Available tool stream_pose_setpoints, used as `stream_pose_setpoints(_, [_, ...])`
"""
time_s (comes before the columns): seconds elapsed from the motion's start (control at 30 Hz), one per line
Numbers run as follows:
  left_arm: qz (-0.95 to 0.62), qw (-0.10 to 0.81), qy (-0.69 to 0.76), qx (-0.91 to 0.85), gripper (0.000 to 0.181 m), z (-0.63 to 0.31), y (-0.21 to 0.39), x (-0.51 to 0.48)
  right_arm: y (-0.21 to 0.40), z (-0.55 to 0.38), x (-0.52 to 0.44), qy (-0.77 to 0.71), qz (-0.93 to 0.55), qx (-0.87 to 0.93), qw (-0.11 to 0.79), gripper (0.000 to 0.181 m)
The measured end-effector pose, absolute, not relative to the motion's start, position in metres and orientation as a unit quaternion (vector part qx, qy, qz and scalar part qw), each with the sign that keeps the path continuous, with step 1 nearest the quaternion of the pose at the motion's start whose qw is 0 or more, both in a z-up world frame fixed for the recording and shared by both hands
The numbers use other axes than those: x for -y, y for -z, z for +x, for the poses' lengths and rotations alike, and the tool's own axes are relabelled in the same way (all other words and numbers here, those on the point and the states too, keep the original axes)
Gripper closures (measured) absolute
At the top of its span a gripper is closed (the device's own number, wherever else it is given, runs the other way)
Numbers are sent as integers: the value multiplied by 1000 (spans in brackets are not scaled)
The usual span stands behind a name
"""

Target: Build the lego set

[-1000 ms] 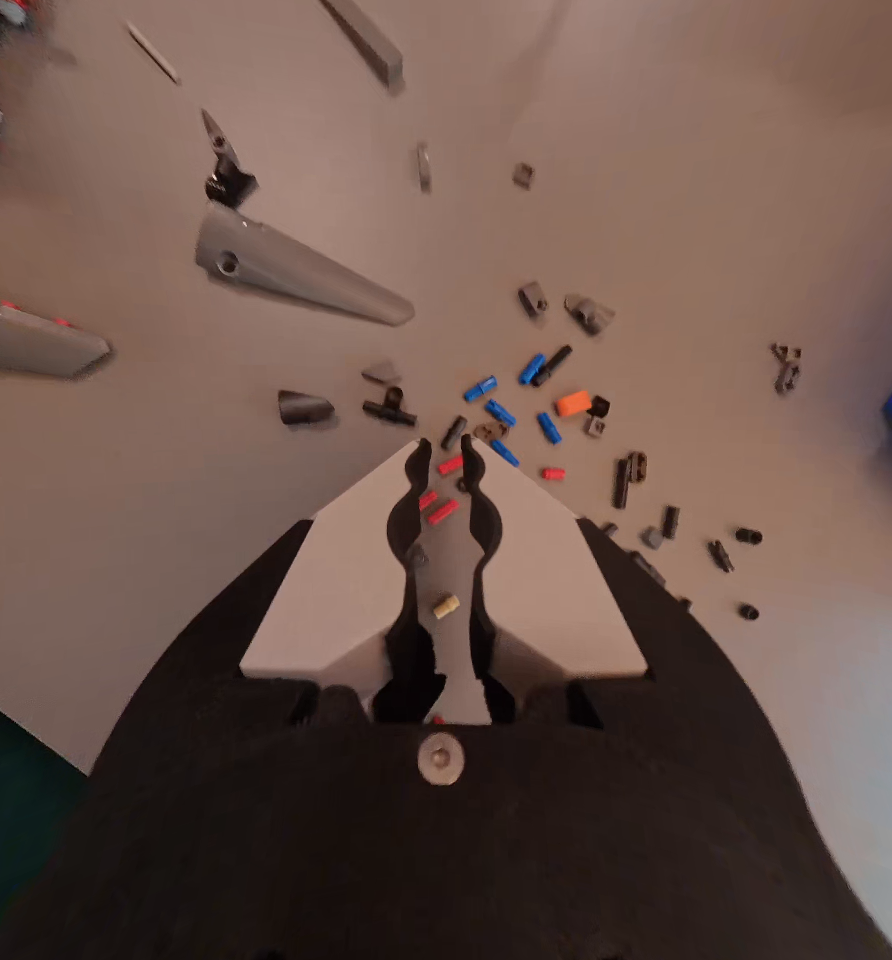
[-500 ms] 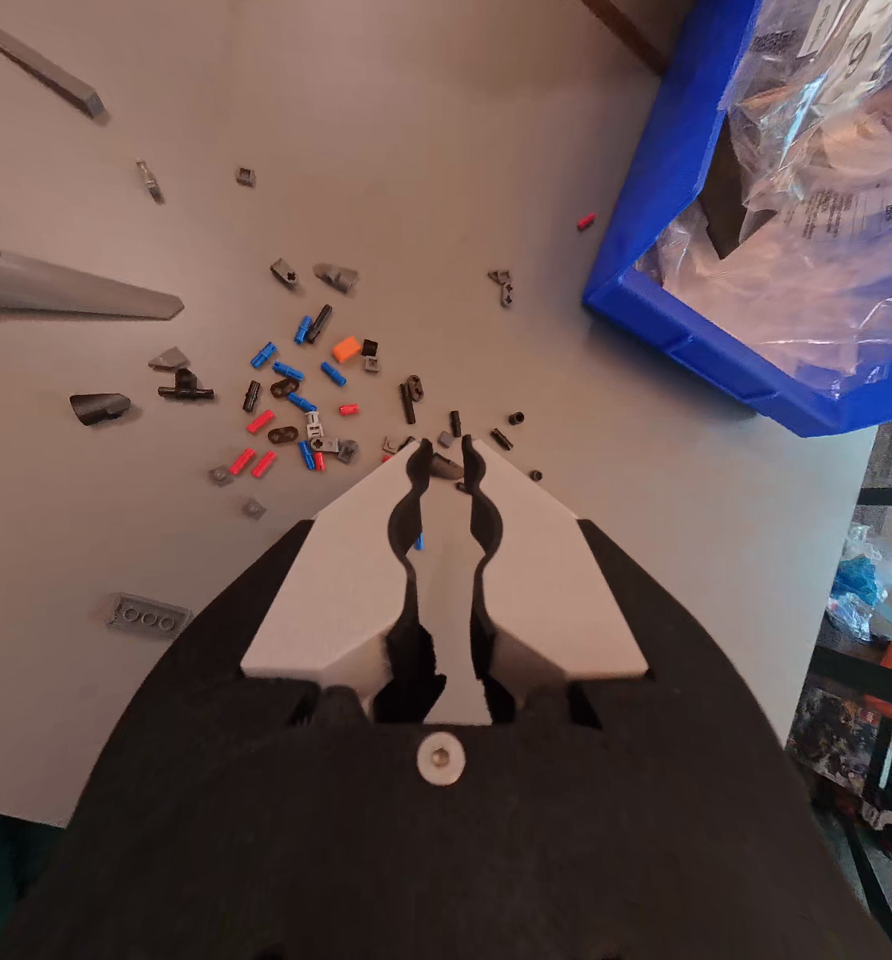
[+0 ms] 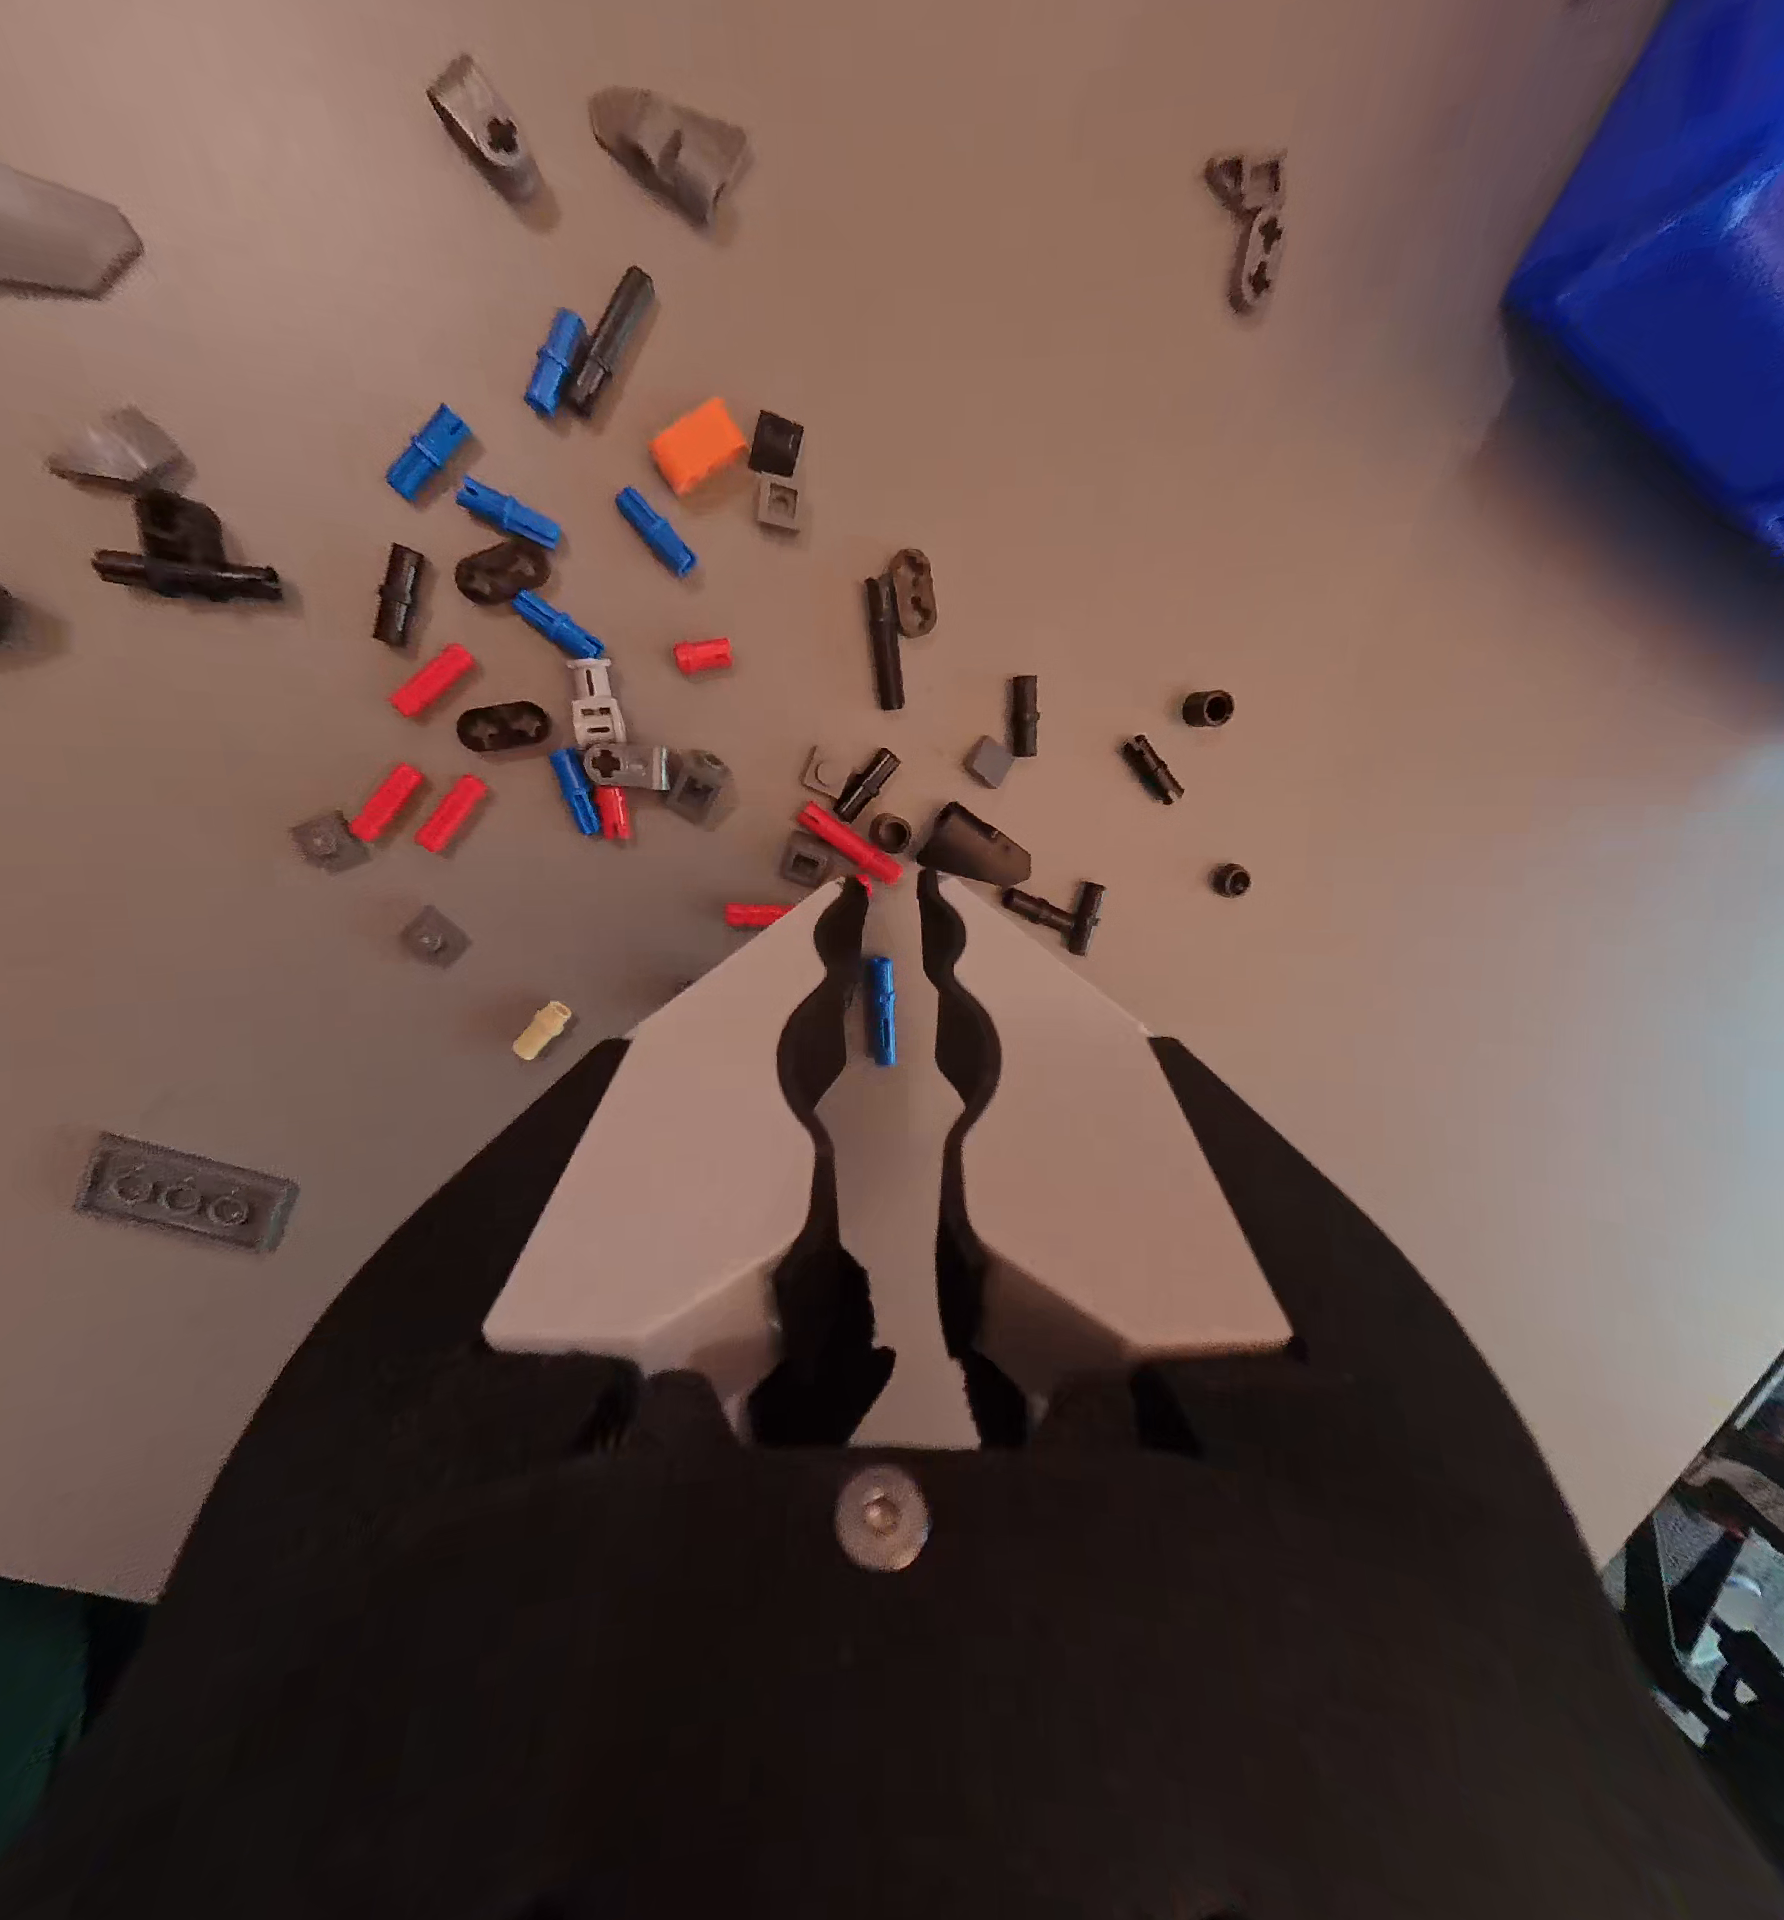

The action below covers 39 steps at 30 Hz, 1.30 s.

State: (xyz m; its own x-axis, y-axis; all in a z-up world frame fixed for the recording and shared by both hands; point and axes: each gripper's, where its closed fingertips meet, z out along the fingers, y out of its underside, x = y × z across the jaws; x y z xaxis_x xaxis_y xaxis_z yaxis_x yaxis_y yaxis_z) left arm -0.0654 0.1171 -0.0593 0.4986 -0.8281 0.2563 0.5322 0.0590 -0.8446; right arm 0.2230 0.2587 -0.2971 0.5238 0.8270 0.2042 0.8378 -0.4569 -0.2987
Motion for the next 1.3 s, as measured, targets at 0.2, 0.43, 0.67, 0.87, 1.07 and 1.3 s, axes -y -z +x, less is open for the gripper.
stream_pose_setpoints(0.2, [-491, 711, 482, -148, 180, -66, 59, -118, 305, 223, -261, 4, -853, 492, 174, 171])
stream_pose_setpoints(0.43, [-497, 707, 482, -147, 180, -65, 63, -121, 311, 219, -259, -20, -853, 494, 169, 173])
stream_pose_setpoints(0.67, [-497, 708, 479, -147, 180, -66, 63, -121, 311, 216, -257, -27, -849, 502, 163, 178])
stream_pose_setpoints(0.87, [-497, 708, 480, -149, 180, -65, 62, -120, 311, 212, -251, -37, -846, 508, 156, 177])
stream_pose_setpoints(1.07, [-499, 708, 476, -155, 180, -62, 62, -119, 307, 209, -252, -38, -848, 502, 166, 169])
stream_pose_setpoints(1.3, [-517, 710, 445, -178, 180, -46, 62, -119, 270, 202, -265, -33, -840, 482, 248, 162])
